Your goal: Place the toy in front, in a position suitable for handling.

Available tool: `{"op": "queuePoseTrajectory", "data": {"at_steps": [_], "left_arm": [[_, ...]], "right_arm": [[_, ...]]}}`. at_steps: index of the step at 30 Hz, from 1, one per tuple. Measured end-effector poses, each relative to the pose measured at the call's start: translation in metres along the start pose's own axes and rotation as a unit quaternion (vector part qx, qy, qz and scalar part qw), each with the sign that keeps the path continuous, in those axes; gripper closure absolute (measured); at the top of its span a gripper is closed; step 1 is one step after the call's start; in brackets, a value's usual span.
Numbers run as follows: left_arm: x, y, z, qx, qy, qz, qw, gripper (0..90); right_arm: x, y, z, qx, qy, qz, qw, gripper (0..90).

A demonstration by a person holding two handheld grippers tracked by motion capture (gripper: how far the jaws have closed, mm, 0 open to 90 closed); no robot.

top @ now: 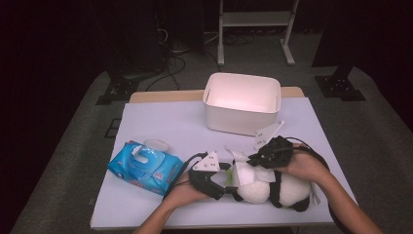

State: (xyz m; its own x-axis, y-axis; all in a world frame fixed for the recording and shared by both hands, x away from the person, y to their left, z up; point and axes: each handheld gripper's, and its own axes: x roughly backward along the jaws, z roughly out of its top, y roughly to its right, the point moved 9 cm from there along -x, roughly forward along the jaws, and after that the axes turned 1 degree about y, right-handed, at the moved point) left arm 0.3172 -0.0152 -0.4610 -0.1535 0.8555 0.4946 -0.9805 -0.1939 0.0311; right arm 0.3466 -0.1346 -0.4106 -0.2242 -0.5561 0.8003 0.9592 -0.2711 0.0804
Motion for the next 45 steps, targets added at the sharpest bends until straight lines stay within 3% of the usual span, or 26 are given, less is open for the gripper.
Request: {"op": "queuePoseTrajectory", "data": {"at_steps": [6,8,10,15,19,24,30,32,35,40,45], "left_arm": [[0.0,0.0,0.003,0.002,0.006,0.0,1.0,22.4],[-0.002,0.0,0.007,0.003,0.01,-0.002,0.9999,22.4],[-0.004,0.0,0.013,0.008,0.018,-0.007,0.9998,22.4],[-0.011,0.003,0.023,0.011,0.027,-0.018,0.9994,22.4],[-0.016,0.01,0.018,0.006,0.012,-0.029,0.9995,22.4],[-0.016,0.012,0.014,-0.006,0.001,-0.03,0.9995,23.4],[-0.015,0.011,0.015,-0.002,0.008,-0.03,0.9995,23.3],[-0.013,0.009,0.017,-0.003,0.012,-0.027,0.9996,22.4],[-0.01,0.005,0.019,0.011,0.018,-0.027,0.9994,18.8],[-0.012,0.004,0.017,0.023,0.015,-0.039,0.9989,14.4],[-0.014,0.006,0.017,0.029,0.008,-0.059,0.9978,13.3]], "right_arm": [[0.027,0.007,-0.038,-0.033,0.002,-0.03,0.999,83.5],[0.036,0.005,-0.05,-0.05,0.02,-0.035,0.9979,83.5],[0.038,0.0,-0.054,-0.046,0.03,-0.042,0.9976,83.7],[0.035,-0.026,-0.05,-0.016,0.054,-0.046,0.9973,83.8],[0.035,-0.045,-0.046,0.002,0.056,-0.03,0.998,83.8],[0.038,-0.035,-0.037,0.01,0.051,-0.034,0.9981,83.8],[0.04,-0.011,-0.04,-0.008,0.045,-0.059,0.9972,83.9],[0.039,-0.014,-0.045,-0.012,0.047,-0.056,0.9972,83.9],[0.043,-0.024,-0.053,-0.009,0.064,-0.055,0.9964,84.0],[0.047,-0.036,-0.061,-0.008,0.095,-0.049,0.9943,84.2],[0.048,-0.041,-0.065,0.0,0.102,-0.05,0.9935,84.3]]}}
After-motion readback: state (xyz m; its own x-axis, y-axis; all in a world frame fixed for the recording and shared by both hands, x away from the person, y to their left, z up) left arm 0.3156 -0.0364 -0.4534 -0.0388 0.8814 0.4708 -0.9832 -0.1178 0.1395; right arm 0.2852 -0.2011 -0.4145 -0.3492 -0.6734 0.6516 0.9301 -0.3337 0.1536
